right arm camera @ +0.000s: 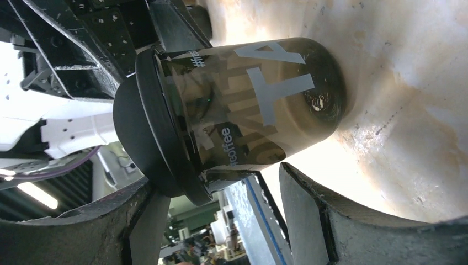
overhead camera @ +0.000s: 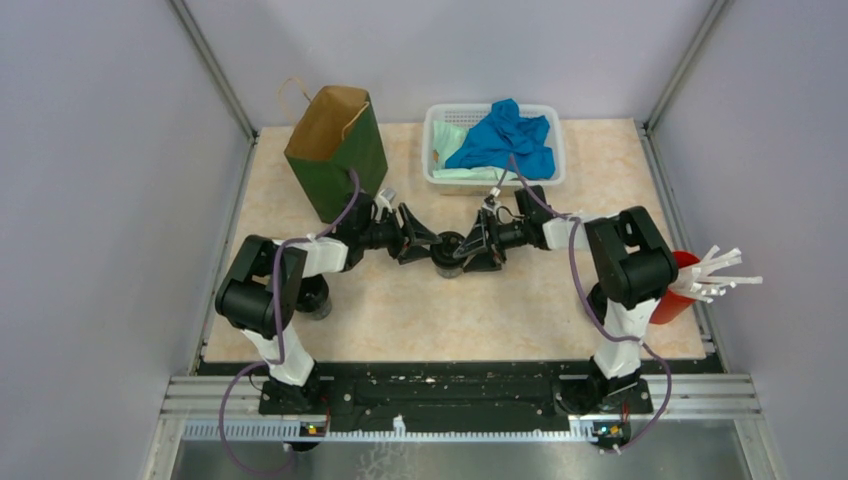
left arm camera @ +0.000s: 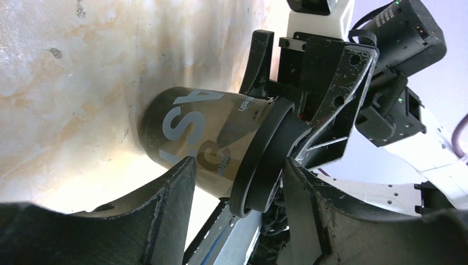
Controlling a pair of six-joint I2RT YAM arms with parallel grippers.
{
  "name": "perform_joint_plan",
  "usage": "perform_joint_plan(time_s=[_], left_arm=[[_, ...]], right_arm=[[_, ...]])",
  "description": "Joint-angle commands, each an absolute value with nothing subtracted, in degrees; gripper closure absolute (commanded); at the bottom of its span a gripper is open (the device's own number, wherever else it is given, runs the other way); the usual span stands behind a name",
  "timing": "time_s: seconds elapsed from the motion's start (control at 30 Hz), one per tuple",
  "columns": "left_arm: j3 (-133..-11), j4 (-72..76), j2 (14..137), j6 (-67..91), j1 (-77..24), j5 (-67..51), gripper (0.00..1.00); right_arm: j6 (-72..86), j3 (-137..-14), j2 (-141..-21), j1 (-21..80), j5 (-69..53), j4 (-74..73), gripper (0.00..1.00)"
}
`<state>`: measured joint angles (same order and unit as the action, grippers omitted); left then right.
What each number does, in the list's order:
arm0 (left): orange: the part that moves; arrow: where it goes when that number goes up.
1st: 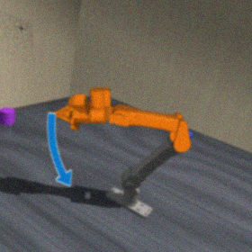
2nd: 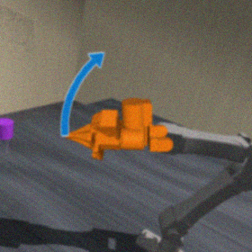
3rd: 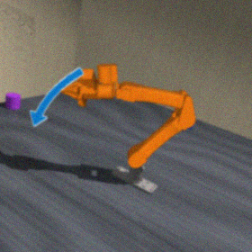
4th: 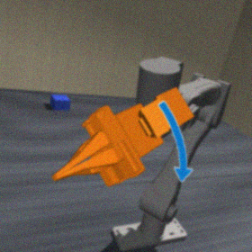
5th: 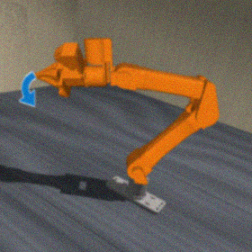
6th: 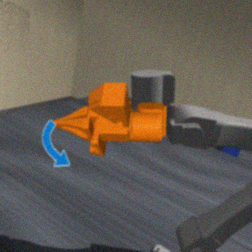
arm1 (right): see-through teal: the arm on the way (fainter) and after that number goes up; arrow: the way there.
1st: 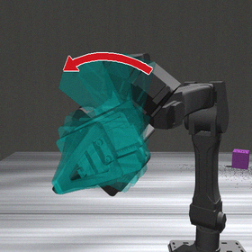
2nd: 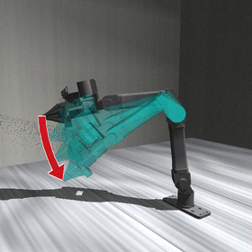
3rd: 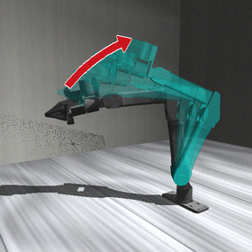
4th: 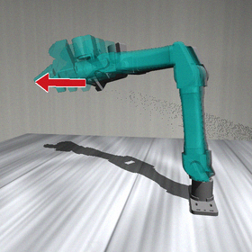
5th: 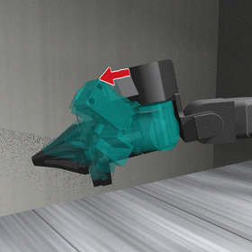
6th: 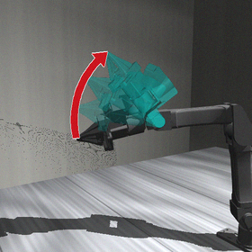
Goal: Pack the takeout coffee
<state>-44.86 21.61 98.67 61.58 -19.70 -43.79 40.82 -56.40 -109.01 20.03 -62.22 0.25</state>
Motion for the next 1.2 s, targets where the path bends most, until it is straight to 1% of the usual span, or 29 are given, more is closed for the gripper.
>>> perform_joint_plan(time_s=[0.0, 0.2, 0.33, 0.4, 0.5, 0.53, 0.67, 0.83, 0.97, 1.1, 1.13, 1.17], left_arm=[[-42.63, 18.71, 100.89, 59.79, -19.08, -40.05, 0.37], [-45.12, 5.88, 103.66, 54.76, -19.07, -36.77, 0.40], [-45.76, -0.51, 104.92, 52.14, -19.05, -33.77, 0.41], [-46.51, -3.50, 105.14, 50.76, -19.07, -32.81, 0.41], [-47.75, -5.40, 105.34, 48.78, -19.09, -32.54, 0.43], [-47.98, -5.19, 104.97, 48.02, -19.22, -32.63, 0.44], [-51.06, -8.78, 104.35, 44.02, -20.34, -31.64, 0.42], [-52.07, -9.47, 103.78, 42.80, -21.26, -31.47, 0.41], [-53.55, -9.76, 103.17, 41.85, -21.80, -31.44, 0.40], [-53.33, -9.27, 102.34, 41.29, -21.91, -31.06, 0.40], [-52.82, -8.83, 102.21, 41.27, -21.91, -30.97, 0.39], [-52.25, -8.24, 102.14, 41.39, -21.96, -31.00, 0.39]], right_arm=[[42.97, -51.35, -113.03, 18.83, -60.27, 9.18, 0.33], [41.00, -49.94, -116.29, 18.04, -58.29, 8.66, 0.33], [43.46, -48.49, -118.53, 18.04, -54.92, 8.97, 0.34], [43.93, -47.50, -117.93, 18.02, -52.96, 8.14, 0.34], [44.90, -47.73, -115.48, 18.02, -55.66, 9.43, 0.34], [45.22, -48.36, -113.52, 18.03, -56.69, 9.44, 0.32], [44.90, -53.43, -107.34, 18.15, -59.21, 6.59, 0.19], [46.27, -58.49, -108.27, 19.20, -61.53, 6.20, 0.13], [50.07, -56.90, -109.92, 19.34, -61.50, 11.49, 0.13], [53.50, -52.34, -111.23, 19.34, -61.37, 19.29, 0.18], [54.40, -51.25, -112.03, 19.24, -61.12, 21.57, 0.20], [55.11, -50.26, -113.30, 19.25, -60.74, 23.02, 0.27]])
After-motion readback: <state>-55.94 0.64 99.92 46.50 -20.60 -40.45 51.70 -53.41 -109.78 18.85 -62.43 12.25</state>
